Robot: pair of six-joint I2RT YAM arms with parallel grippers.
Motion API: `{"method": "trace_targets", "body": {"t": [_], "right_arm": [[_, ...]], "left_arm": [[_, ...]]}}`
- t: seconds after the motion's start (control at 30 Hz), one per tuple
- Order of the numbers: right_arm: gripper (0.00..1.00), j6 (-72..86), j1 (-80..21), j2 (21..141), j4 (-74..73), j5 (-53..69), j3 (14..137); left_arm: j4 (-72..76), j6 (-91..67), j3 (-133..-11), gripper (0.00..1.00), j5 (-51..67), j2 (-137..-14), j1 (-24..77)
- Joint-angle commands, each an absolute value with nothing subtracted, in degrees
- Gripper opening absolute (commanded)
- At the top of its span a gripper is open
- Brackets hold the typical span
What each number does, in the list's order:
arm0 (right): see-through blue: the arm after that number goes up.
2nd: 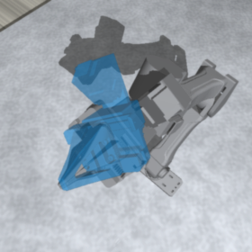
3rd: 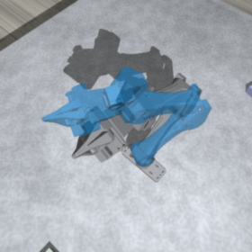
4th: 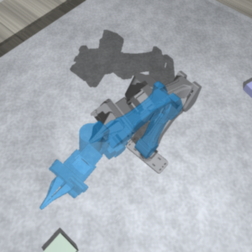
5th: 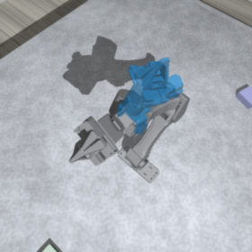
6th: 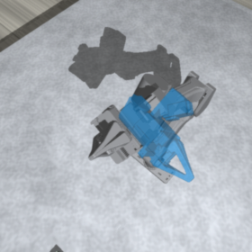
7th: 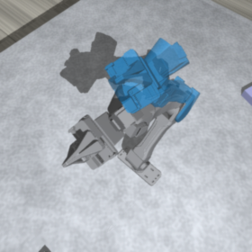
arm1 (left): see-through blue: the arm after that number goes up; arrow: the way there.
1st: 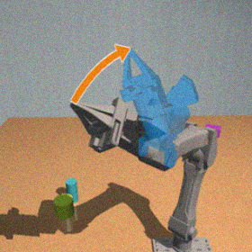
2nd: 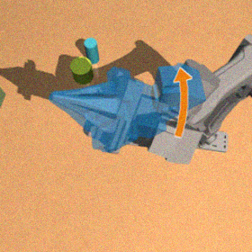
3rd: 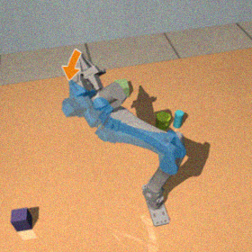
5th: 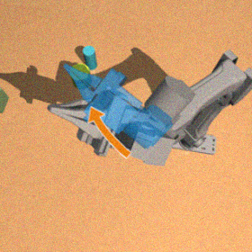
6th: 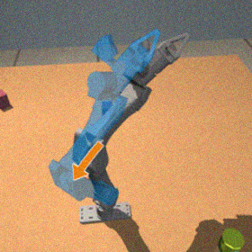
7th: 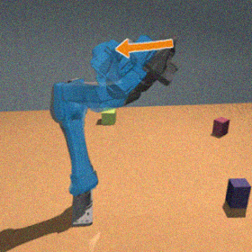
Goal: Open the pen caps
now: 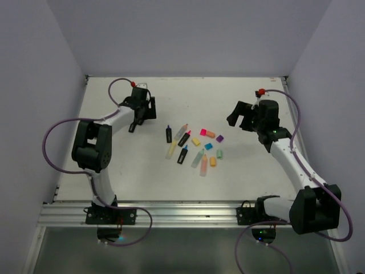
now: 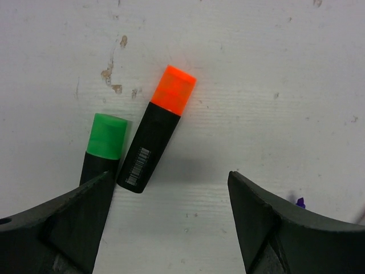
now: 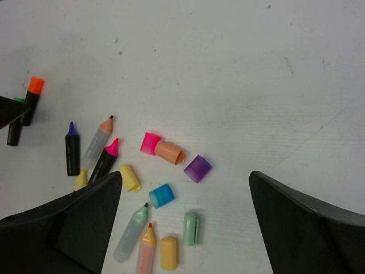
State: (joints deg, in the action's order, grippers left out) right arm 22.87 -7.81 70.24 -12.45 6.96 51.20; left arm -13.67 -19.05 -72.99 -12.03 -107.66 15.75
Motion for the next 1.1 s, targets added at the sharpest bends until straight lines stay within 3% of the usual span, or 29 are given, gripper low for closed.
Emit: {"method": "trace_targets", "body": {"t": [0.0, 0.37, 0.43, 0.63, 0.87, 1.07], "right_arm": [[0.99, 23.0, -7.7, 67.6, -11.4, 7.1, 51.0], [0.99, 23.1, -7.6, 68.0, -9.7, 10.0, 50.2], [0.99, 23.0, -7.7, 68.4, -9.6, 10.5, 50.1], [0.98, 22.9, -7.7, 68.7, -9.3, 11.0, 49.7], [0.98, 23.0, -7.7, 69.1, -8.9, 12.2, 49.5], [0.98, 23.3, -7.7, 69.2, -8.4, 12.4, 49.2]], "left_arm": [[-15.4, -17.7, -77.0, 0.84, -8.6, -109.7, 14.0], [-17.0, -17.4, -78.4, 0.72, -6.2, -114.5, 13.7], [-17.5, -17.5, -78.8, 0.63, -5.8, -115.0, 13.6], [-17.5, -17.8, -78.0, 0.57, -3.3, -115.1, 13.6], [-17.1, -16.9, -77.3, 0.57, -11.5, -112.2, 13.7], [-17.0, -13.9, -80.1, 0.57, -11.1, -112.9, 13.5]]}}
